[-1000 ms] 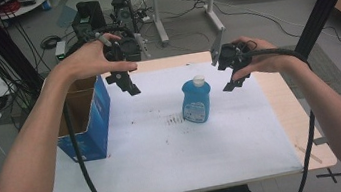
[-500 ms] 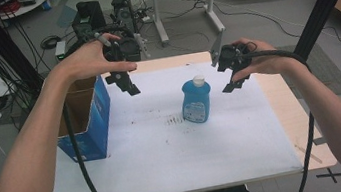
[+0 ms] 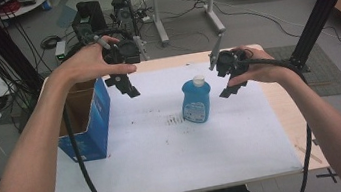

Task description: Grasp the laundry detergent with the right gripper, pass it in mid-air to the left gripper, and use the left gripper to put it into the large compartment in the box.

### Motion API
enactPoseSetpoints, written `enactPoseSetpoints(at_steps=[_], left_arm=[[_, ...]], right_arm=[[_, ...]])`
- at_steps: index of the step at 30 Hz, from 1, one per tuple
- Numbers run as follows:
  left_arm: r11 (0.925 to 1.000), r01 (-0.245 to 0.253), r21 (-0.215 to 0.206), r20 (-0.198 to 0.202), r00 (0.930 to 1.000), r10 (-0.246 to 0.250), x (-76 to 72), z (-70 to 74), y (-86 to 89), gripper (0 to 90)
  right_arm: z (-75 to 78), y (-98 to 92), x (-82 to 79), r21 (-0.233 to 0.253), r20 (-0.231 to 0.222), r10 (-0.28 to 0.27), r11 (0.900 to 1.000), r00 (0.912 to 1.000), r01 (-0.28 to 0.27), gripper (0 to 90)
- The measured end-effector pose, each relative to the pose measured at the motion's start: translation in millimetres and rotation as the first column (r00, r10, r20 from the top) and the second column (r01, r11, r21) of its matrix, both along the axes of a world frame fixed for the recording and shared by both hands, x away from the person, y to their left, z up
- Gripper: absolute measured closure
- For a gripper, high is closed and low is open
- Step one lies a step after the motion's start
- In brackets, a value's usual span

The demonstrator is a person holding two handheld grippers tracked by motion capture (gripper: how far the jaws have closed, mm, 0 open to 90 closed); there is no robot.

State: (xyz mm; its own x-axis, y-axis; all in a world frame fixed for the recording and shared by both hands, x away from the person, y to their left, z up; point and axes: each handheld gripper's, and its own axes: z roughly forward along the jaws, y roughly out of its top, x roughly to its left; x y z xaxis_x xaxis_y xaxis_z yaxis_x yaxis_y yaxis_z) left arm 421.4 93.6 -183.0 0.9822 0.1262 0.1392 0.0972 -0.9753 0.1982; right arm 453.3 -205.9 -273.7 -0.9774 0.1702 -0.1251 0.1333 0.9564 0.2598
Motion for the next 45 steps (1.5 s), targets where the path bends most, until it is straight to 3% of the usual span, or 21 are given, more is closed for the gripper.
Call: enactPoseSetpoints(at_steps=[11,18,29,34,41,42,44,45], left_arm=[[1.0000,0.000,-0.008,-0.005,1.0000,0.000,-0.2,-6.3,1.8,18.1],[0.9999,-0.002,-0.013,-0.006,1.0000,0.002,-0.1,-6.6,3.8,18.2],[0.9999,-0.005,-0.012,-0.004,1.0000,0.005,0.0,-6.9,4.6,18.2],[0.9999,-0.006,-0.016,-0.005,1.0000,0.006,-0.1,-7.6,4.8,18.2],[0.9999,-0.006,-0.014,-0.006,1.0000,0.006,-0.3,-8.8,6.0,18.1],[0.9998,-0.008,-0.016,-0.007,0.9999,0.008,-0.3,-9.2,6.9,18.1],[0.9999,-0.009,-0.010,-0.008,0.9999,0.009,-0.2,-8.8,7.2,18.1],[0.9999,-0.011,-0.011,-0.008,0.9999,0.011,-0.1,-9.1,7.8,18.2]], right_arm=[[-13.9,0.9,-5.5,0.099,-0.016,-0.104,0.990,0.9944,0.106,18.8],[-26.0,4.0,-9.3,0.141,-0.018,-0.131,0.981,0.9912,0.132,18.6],[-39.2,9.7,-13.4,0.266,-0.039,-0.167,0.949,0.9853,0.171,18.4],[-45.8,12.2,-14.2,0.296,-0.044,-0.179,0.937,0.9828,0.184,18.5],[-52.3,17.3,-12.7,0.309,-0.040,-0.201,0.929,0.9788,0.204,18.4],[-54.2,18.1,-11.9,0.327,-0.041,-0.209,0.921,0.9770,0.211,18.4],[-55.0,18.3,-11.8,0.330,-0.038,-0.214,0.919,0.9761,0.214,18.4],[-58.2,18.7,-11.4,0.341,-0.033,-0.224,0.913,0.9740,0.222,18.3]])
